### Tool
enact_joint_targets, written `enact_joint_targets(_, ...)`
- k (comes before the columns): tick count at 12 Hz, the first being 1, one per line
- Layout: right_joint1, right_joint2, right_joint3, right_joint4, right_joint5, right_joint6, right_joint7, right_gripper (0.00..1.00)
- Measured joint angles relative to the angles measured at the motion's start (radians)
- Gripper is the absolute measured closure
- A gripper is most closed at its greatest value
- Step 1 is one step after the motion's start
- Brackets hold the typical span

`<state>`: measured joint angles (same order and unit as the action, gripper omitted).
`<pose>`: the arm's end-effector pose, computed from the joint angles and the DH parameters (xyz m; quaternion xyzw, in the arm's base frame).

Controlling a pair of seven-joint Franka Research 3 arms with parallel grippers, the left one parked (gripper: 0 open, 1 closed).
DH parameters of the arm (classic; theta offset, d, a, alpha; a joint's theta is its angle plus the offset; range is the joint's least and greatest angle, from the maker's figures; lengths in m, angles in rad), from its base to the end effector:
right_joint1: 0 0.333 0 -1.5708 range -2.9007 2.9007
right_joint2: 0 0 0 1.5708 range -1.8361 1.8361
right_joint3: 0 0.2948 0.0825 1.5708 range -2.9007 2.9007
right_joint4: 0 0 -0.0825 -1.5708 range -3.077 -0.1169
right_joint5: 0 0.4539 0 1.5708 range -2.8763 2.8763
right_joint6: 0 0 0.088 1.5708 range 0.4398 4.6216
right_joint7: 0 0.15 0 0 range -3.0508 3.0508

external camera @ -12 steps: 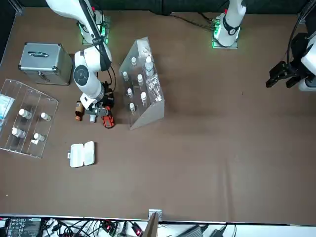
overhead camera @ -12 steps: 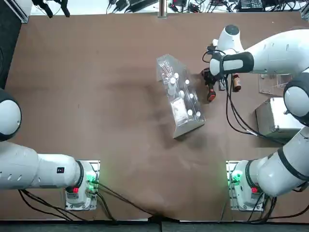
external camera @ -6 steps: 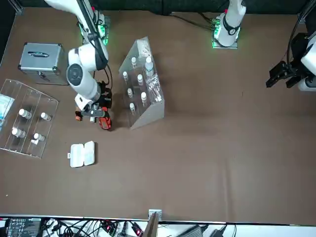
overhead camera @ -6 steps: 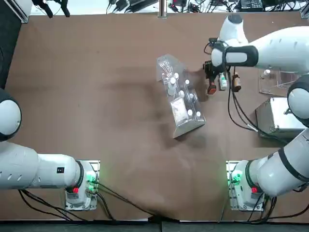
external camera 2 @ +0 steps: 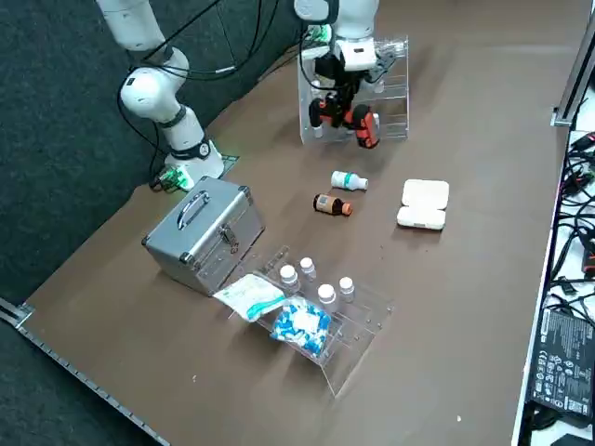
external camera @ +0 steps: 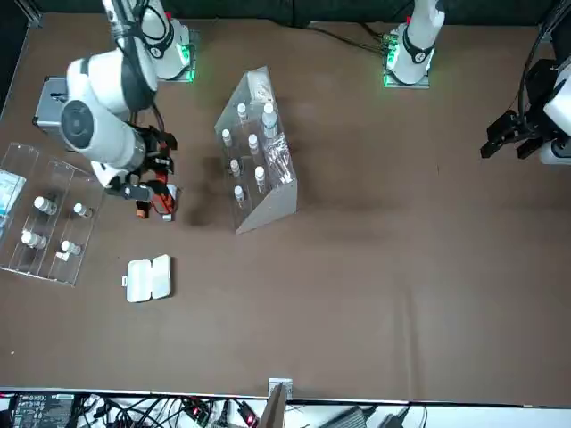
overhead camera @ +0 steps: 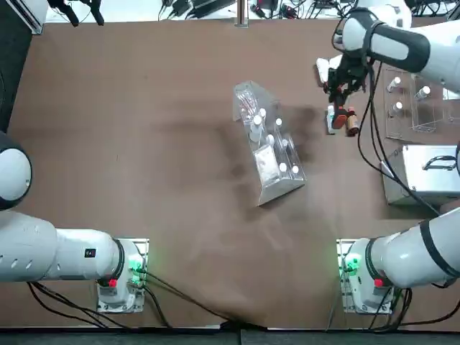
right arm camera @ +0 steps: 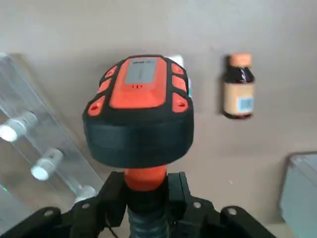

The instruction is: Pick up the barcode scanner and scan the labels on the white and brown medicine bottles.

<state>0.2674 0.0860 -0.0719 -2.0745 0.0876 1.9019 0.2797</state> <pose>0.5647 0.1217 0.2687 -0.9891 0.0614 0.1335 0.0049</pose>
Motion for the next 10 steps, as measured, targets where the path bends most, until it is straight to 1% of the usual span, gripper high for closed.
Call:
enact_joint_targets(2,-0.036,-0.005,-0.001,-0.015,0.0,-0.033,-0.027,0.58)
enact_joint_targets(4,-0.053,-0.005,-0.001,-0.045,0.0,-0.032,-0.032,0.58)
enact_joint_targets(7,-0.06,-0.002,-0.001,-0.091,0.0,-0.011,-0.035,0.58)
enact_joint_targets(10,-0.06,0.006,0.002,-0.125,0.0,0.042,-0.055,0.58)
